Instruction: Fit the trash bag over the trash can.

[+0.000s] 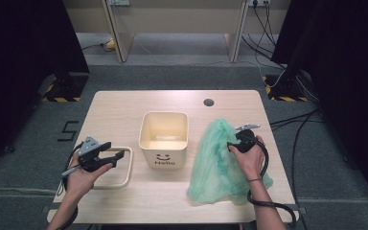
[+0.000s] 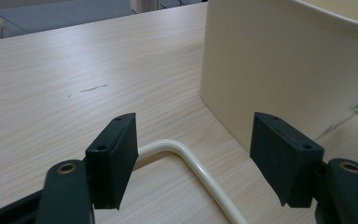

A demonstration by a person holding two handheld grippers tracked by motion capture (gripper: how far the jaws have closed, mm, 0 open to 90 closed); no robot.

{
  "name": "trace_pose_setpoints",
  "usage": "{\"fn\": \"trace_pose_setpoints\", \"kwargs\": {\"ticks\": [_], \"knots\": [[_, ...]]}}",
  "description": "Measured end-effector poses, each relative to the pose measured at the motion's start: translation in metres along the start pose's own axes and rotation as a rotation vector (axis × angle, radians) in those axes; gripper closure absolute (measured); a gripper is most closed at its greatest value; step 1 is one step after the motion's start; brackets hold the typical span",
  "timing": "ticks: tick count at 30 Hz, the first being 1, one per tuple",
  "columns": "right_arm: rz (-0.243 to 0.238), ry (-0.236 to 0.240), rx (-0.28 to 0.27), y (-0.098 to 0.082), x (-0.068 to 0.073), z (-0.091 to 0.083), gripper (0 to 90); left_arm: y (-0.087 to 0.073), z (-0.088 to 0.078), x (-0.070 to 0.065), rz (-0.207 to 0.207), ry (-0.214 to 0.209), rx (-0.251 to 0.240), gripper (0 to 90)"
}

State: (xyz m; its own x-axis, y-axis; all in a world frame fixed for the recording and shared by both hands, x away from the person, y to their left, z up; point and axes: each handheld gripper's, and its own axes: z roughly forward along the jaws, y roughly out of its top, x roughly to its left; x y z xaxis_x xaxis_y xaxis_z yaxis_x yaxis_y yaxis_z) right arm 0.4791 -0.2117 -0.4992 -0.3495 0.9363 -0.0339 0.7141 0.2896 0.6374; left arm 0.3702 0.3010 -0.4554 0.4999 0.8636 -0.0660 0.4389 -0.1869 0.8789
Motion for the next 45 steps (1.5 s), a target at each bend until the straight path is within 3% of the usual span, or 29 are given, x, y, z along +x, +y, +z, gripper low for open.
{"fn": "trace_pose_setpoints", "kwargs": {"ticks": [6, 14, 17, 20, 26, 35, 39, 45], "knots": [[0.036, 0.015, -0.026, -0.004, 0.003, 0.000, 46.9, 0.000, 0.000, -0.001, -0.003, 0.001, -0.004, 31.3], [0.065, 0.026, -0.034, -0.006, 0.002, -0.004, 79.1, -0.001, 0.003, -0.004, -0.002, -0.008, 0.000, 31.4], [0.079, 0.051, -0.042, -0.007, 0.003, -0.003, 90.0, -0.001, 0.004, -0.005, -0.003, -0.008, 0.001, 31.4], [0.057, 0.060, -0.053, -0.007, 0.006, -0.005, 90.0, -0.001, 0.003, -0.004, -0.003, -0.007, 0.000, 31.4], [0.066, 0.122, -0.149, -0.006, 0.011, -0.020, 90.0, -0.002, 0.002, -0.003, -0.006, -0.003, -0.007, 31.5], [0.099, 0.262, -0.294, -0.006, 0.020, -0.045, 90.0, -0.003, 0.001, -0.003, -0.008, -0.002, -0.006, 31.6], [0.101, 0.287, -0.364, -0.005, 0.023, -0.059, 90.0, -0.003, 0.001, -0.003, -0.008, -0.002, -0.011, 31.7], [0.074, 0.285, -0.475, -0.001, 0.027, -0.080, 90.0, -0.004, 0.002, -0.004, -0.007, -0.003, -0.012, 32.0]]}}
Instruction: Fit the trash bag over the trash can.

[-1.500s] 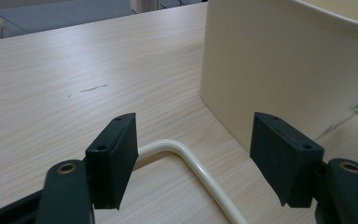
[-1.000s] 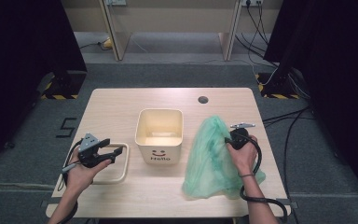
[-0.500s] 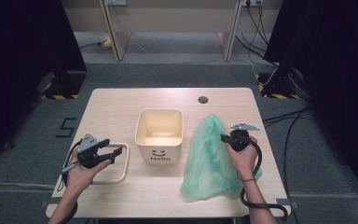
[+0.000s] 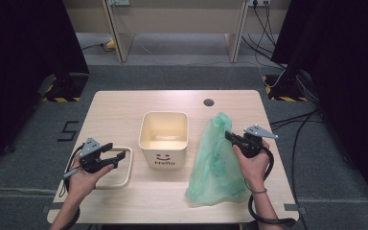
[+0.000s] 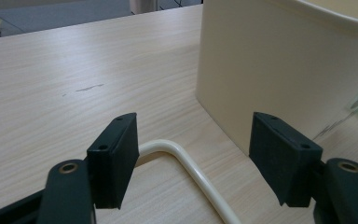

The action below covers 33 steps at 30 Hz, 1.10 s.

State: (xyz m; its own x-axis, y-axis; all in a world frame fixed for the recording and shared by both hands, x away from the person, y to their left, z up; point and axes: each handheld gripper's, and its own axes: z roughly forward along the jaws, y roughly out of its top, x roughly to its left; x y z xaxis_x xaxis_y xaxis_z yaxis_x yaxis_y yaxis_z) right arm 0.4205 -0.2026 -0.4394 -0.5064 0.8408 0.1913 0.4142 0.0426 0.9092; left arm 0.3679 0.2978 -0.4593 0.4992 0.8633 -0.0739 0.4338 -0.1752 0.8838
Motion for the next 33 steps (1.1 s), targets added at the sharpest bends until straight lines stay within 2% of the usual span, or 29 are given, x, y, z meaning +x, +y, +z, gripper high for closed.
{"fn": "trace_pose_setpoints", "kwargs": {"ticks": [4, 5, 19, 24, 28, 33], "knots": [[-0.023, 0.011, -0.023, 0.007, 0.006, -0.006, 90.0, 0.000, 0.000, 0.000, -0.001, 0.000, -0.003, 32.1], [-0.041, 0.011, -0.027, 0.009, 0.007, -0.008, 90.0, 0.000, 0.000, 0.000, -0.001, 0.001, -0.003, 32.1], [-0.118, 0.125, -0.072, 0.033, 0.034, -0.031, 90.0, 0.000, 0.000, 0.000, -0.002, 0.002, -0.015, 32.4], [-0.165, 0.117, -0.112, 0.035, 0.042, -0.038, 90.0, 0.000, 0.000, -0.001, 0.001, 0.004, -0.024, 32.7], [-0.178, 0.100, -0.139, 0.035, 0.044, -0.041, 90.0, 0.000, 0.000, -0.001, 0.002, 0.007, -0.029, 32.9], [-0.219, 0.086, -0.181, 0.034, 0.049, -0.043, 90.0, 0.000, 0.000, -0.001, 0.003, 0.009, -0.038, 33.1]]}}
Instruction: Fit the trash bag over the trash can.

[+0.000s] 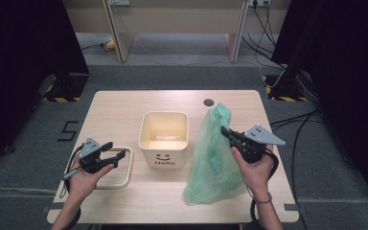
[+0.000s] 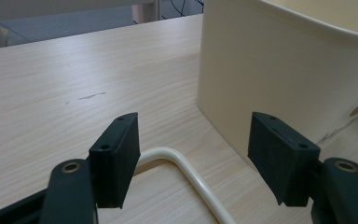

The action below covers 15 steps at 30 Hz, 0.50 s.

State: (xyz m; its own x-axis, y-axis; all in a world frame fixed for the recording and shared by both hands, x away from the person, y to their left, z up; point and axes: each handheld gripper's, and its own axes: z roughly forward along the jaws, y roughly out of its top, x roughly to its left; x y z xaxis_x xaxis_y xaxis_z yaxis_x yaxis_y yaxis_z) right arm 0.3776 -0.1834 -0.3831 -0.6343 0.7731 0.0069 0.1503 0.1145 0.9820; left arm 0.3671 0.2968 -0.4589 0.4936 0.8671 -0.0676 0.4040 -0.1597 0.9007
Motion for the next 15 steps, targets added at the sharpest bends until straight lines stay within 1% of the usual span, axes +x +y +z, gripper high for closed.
{"fn": "trace_pose_setpoints", "kwargs": {"ticks": [7, 15], "knots": [[-0.023, 0.015, -0.033, 0.009, 0.007, -0.002, 90.0, -0.001, 0.000, 0.000, -0.002, 0.000, -0.005, 33.3], [-0.047, 0.048, -0.065, 0.023, 0.016, -0.013, 90.0, -0.001, 0.001, 0.000, -0.003, -0.001, -0.008, 33.5]]}}
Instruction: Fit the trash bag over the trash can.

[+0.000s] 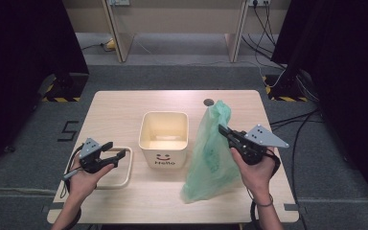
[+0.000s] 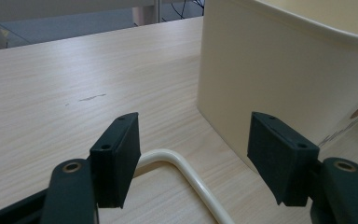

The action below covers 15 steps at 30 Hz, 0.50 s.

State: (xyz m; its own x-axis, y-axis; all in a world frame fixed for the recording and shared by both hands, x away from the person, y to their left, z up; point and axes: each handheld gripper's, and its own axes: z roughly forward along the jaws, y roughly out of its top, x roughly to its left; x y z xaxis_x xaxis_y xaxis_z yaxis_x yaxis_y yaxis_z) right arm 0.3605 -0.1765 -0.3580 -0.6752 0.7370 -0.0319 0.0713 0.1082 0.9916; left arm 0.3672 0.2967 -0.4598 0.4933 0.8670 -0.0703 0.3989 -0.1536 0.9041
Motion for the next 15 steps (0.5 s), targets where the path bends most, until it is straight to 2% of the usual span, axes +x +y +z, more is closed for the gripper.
{"fn": "trace_pose_setpoints", "kwargs": {"ticks": [10, 13, 15], "knots": [[-0.014, 0.046, -0.042, 0.018, 0.007, -0.014, 90.0, 0.000, 0.001, -0.001, -0.001, 0.000, -0.003, 33.6], [-0.008, 0.051, -0.058, 0.021, 0.009, -0.018, 90.0, 0.000, 0.001, 0.000, -0.003, 0.001, -0.005, 33.6], [-0.021, 0.051, -0.072, 0.023, 0.011, -0.020, 90.0, 0.000, 0.001, 0.000, -0.003, 0.001, -0.006, 33.6]]}}
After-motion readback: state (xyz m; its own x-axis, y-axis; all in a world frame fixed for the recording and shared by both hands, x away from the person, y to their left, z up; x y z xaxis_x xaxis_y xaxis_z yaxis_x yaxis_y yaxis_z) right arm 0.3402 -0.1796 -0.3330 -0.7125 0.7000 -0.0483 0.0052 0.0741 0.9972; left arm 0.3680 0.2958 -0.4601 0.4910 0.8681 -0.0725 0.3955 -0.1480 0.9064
